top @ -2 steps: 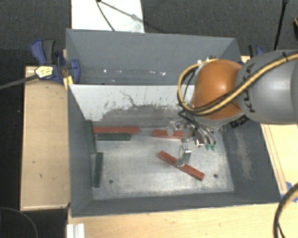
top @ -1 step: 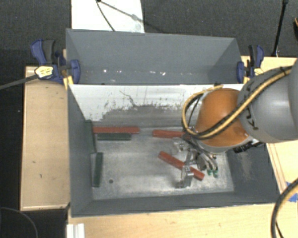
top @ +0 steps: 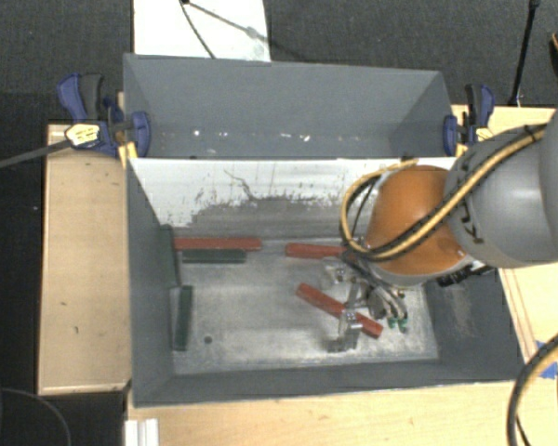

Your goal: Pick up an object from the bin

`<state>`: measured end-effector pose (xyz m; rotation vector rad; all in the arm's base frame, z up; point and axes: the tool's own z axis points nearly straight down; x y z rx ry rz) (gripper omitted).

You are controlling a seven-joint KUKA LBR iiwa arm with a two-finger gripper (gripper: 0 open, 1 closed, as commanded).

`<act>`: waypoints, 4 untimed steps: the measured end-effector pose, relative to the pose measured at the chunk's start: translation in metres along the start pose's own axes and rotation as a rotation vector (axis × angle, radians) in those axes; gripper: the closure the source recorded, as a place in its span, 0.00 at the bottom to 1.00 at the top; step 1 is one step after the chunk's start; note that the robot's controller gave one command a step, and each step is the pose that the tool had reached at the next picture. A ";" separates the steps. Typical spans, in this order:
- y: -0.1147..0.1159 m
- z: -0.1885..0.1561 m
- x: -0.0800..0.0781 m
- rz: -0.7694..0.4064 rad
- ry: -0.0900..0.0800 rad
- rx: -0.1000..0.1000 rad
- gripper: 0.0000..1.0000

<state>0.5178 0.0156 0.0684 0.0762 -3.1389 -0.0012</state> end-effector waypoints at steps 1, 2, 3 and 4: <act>0.000 0.000 0.000 0.003 0.000 0.000 1.00; 0.000 -0.066 -0.002 0.008 -0.010 0.001 1.00; 0.000 -0.078 -0.003 0.013 -0.008 0.000 1.00; 0.000 -0.106 -0.004 0.017 -0.009 0.000 1.00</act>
Offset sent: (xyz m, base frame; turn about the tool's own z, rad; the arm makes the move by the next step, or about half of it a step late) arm 0.0000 0.0000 0.0000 0.0000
